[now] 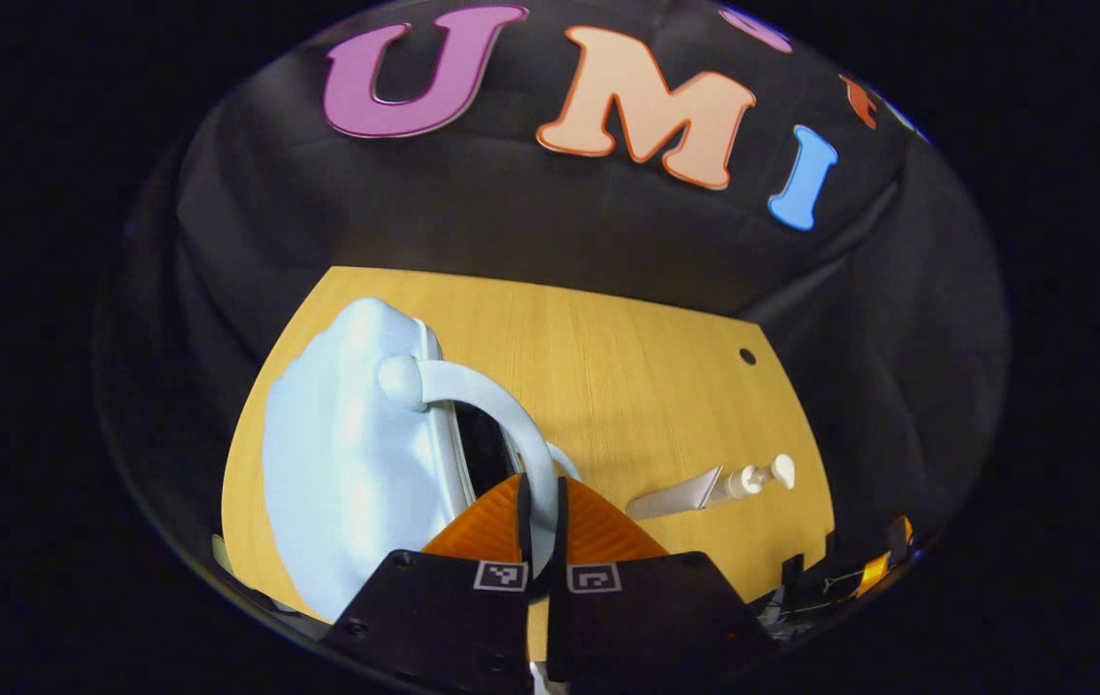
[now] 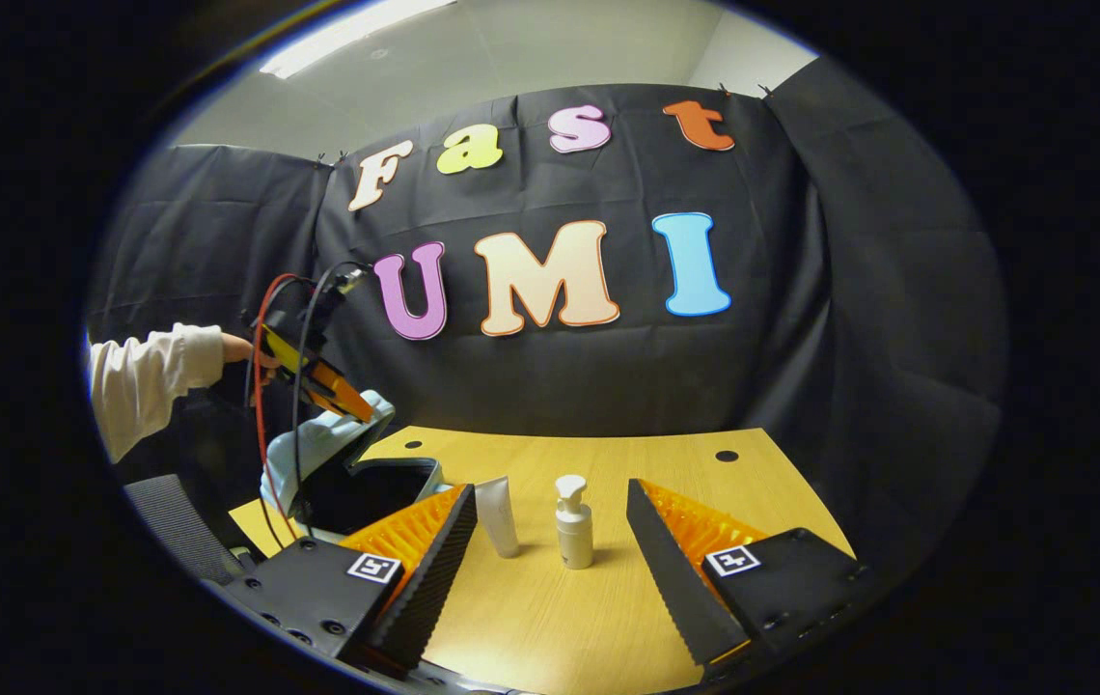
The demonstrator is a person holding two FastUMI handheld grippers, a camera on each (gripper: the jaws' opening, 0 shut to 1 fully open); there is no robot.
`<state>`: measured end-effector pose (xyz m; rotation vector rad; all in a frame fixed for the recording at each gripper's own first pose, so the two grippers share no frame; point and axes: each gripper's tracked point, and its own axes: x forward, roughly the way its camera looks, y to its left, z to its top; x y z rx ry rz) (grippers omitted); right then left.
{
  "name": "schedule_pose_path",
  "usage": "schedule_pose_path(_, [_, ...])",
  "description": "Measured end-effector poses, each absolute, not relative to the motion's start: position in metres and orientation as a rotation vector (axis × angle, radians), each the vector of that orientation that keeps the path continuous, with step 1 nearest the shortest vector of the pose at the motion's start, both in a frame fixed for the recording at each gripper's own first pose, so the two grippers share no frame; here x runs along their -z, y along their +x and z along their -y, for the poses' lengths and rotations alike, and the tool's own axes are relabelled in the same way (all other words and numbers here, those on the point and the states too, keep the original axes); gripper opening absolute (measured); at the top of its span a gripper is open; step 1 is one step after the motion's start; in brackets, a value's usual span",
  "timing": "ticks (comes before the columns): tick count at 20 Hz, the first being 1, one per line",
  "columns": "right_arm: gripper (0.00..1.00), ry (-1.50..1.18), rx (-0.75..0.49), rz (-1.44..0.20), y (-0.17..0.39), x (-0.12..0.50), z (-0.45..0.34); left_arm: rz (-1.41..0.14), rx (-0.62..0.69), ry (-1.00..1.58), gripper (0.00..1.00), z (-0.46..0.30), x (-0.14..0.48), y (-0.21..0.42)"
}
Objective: First open the suitcase, pack the skin care products into it, and then close the suitcase.
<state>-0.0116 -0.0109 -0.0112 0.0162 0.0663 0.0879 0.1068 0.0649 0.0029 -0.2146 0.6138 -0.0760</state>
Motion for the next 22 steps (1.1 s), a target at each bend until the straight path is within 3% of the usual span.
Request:
schedule_pose_path(5, [0.98,-0.001,-0.087,-0.047,0.012,0.007,-0.009,-0.497,0.012,-0.230,0.00,-0.145,-0.043,0.067])
schedule_pose_path(11, [0.96,-0.010,-0.069,-0.036,0.035,0.006,-0.028,-0.442,-0.121,-0.091,0.00,-0.253,-0.038,0.017])
schedule_pose_path(18, [0.98,-0.039,-0.032,-0.041,0.052,0.011,-0.041,-0.453,-0.300,0.097,0.00,-0.367,0.006,-0.008])
schedule_pose_path(22, [0.98,-0.045,0.006,-0.059,0.056,0.016,-0.039,-0.450,-0.332,0.065,0.00,-0.414,0.052,-0.004])
